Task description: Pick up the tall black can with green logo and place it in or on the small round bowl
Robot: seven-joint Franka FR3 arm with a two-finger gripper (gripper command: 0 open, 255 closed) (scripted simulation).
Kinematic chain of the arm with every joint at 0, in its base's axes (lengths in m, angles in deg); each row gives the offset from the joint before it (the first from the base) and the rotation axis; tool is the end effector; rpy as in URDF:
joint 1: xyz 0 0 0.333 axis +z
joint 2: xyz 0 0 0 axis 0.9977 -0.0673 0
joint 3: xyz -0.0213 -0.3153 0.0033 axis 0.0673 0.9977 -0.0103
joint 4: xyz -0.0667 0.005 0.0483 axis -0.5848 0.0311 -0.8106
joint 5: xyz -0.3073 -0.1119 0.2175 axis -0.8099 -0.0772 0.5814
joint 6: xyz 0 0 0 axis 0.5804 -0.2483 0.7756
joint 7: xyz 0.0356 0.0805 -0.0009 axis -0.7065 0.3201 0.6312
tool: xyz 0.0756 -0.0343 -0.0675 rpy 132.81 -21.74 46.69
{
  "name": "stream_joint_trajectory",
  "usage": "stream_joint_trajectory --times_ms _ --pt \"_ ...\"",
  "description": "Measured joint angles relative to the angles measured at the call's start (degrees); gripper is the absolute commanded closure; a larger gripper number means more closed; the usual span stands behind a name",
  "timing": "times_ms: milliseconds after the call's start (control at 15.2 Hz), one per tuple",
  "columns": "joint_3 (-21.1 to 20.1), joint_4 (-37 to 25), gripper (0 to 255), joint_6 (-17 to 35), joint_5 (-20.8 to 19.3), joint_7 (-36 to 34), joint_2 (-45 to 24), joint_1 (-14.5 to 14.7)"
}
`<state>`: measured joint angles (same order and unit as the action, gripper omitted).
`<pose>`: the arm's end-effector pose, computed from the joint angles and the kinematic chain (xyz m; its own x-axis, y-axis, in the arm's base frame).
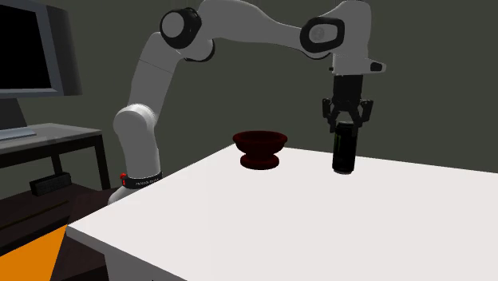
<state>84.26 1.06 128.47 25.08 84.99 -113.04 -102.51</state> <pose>0.5133 -0.4355 0.4767 0.9892 0.1459 0.0170 0.1458 -0.9893 0.0095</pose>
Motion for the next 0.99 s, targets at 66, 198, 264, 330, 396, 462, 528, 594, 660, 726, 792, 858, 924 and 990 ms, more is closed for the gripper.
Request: stream_joint_trajectory --times_ms 66,198,264,330,396,462,528,594,660,726,792,858,924,990 --pt "0.0 0.01 255 0.01 0.0 0.0 0.0 0.0" --pt "0.01 -0.34 255 -0.37 -0.03 -0.06 -0.01 -0.01" --pt "0.03 -1.01 255 -0.99 -0.03 -0.06 -0.06 -0.13" --pt "0.03 -1.7 255 -1.6 -0.02 -0.14 -0.15 -0.2" --pt "0.05 -2.49 255 -2.36 -0.03 -0.17 -0.16 -0.31" --pt "0.12 -3.03 255 -3.07 -0.13 -0.2 0.02 -0.35" --pt "0.13 -3.66 255 -3.73 -0.18 -0.31 0.08 -0.37" --pt "0.15 -4.45 255 -4.44 -0.15 -0.28 0.0 -0.53" --pt "0.19 -4.95 255 -5.09 -0.25 -0.42 0.17 -0.5" --pt "0.2 -5.81 255 -5.86 -0.23 -0.45 0.09 -0.62" --pt "0.23 -6.81 255 -6.75 -0.2 -0.47 0.01 -0.79" --pt "0.25 -7.53 255 -7.51 -0.23 -0.54 0.05 -0.86" --pt "0.26 -8.61 255 -8.35 -0.12 -0.48 -0.19 -1.12" --pt "0.29 -9.6 255 -9.29 -0.13 -0.52 -0.23 -1.26"
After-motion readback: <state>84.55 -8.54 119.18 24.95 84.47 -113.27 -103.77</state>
